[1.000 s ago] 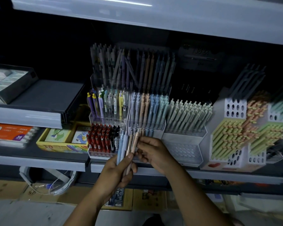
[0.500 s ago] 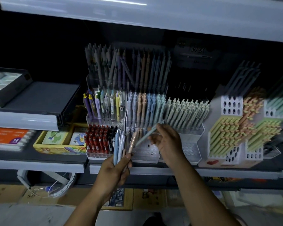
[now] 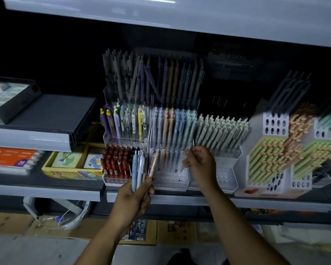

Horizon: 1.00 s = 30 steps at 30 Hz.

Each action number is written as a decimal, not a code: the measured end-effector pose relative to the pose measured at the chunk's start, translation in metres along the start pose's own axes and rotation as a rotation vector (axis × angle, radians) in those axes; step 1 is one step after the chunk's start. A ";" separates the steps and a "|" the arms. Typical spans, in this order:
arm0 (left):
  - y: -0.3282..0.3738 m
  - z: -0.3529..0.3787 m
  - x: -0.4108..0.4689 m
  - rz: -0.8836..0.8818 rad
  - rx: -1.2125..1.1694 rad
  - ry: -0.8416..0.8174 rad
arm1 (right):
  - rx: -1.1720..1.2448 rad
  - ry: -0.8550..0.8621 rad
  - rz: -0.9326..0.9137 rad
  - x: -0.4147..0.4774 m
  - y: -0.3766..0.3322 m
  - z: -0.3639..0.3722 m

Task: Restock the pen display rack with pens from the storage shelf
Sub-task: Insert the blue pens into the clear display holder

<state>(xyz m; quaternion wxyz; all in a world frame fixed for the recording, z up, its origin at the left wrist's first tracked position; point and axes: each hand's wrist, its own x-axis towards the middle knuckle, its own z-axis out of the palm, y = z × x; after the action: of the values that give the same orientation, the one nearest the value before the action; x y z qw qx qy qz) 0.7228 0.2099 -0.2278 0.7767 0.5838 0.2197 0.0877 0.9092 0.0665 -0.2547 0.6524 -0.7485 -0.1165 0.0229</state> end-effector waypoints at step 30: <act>-0.006 -0.006 0.005 0.018 -0.024 0.037 | -0.352 -0.116 -0.280 0.009 0.016 -0.001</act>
<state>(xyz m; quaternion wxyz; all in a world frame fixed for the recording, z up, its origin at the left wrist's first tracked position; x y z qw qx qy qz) 0.7232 0.2154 -0.2362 0.7786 0.5747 0.2277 0.1079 0.9205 0.0655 -0.2695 0.5008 -0.8248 -0.2585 -0.0454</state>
